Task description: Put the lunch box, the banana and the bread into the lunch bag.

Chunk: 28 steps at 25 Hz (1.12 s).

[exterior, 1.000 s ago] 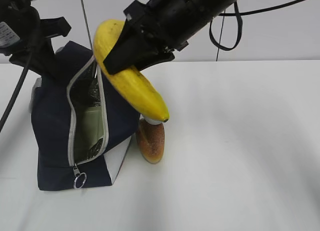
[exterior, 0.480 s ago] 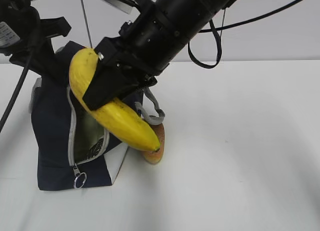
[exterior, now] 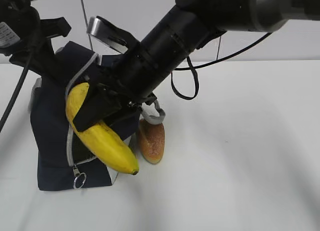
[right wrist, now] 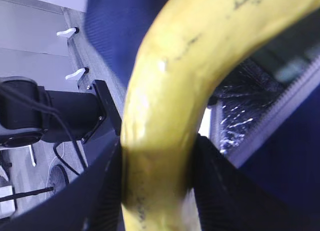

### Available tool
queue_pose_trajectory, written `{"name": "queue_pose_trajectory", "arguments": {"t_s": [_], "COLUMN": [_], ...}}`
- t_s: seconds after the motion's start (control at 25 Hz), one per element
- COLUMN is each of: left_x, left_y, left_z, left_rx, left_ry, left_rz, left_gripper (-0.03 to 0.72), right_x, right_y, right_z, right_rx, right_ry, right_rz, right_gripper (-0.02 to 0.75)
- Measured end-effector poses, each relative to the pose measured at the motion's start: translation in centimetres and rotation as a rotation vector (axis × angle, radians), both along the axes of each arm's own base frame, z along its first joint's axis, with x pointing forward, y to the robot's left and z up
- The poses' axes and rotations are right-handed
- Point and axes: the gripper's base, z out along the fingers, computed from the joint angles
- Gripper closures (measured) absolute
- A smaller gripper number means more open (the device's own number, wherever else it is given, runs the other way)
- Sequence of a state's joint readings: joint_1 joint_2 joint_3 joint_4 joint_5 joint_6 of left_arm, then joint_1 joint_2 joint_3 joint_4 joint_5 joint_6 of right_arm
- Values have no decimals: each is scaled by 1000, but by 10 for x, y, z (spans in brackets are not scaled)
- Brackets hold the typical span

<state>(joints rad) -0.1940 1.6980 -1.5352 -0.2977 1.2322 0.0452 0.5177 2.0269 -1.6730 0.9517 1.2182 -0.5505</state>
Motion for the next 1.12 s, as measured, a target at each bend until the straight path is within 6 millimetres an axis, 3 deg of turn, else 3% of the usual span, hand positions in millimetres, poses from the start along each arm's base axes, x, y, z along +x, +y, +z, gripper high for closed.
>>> {"name": "queue_pose_trajectory", "arguments": {"t_s": [0.2, 0.64, 1.0, 1.12], "left_x": [0, 0, 0, 0], "left_y": [0, 0, 0, 0], "left_z": [0, 0, 0, 0], "left_rx": [0, 1, 2, 2], "left_ry": [1, 1, 2, 2], "left_rz": [0, 0, -1, -1], "left_gripper": [690, 690, 690, 690], "right_x": [13, 25, 37, 40], "right_y": [8, 14, 21, 22], "right_z": [-11, 2, -28, -27], "right_rx": [3, 22, -10, -12], "right_ry": [11, -46, 32, 49], "right_rz": [-10, -18, -43, -64], "right_gripper": [427, 427, 427, 427]}}
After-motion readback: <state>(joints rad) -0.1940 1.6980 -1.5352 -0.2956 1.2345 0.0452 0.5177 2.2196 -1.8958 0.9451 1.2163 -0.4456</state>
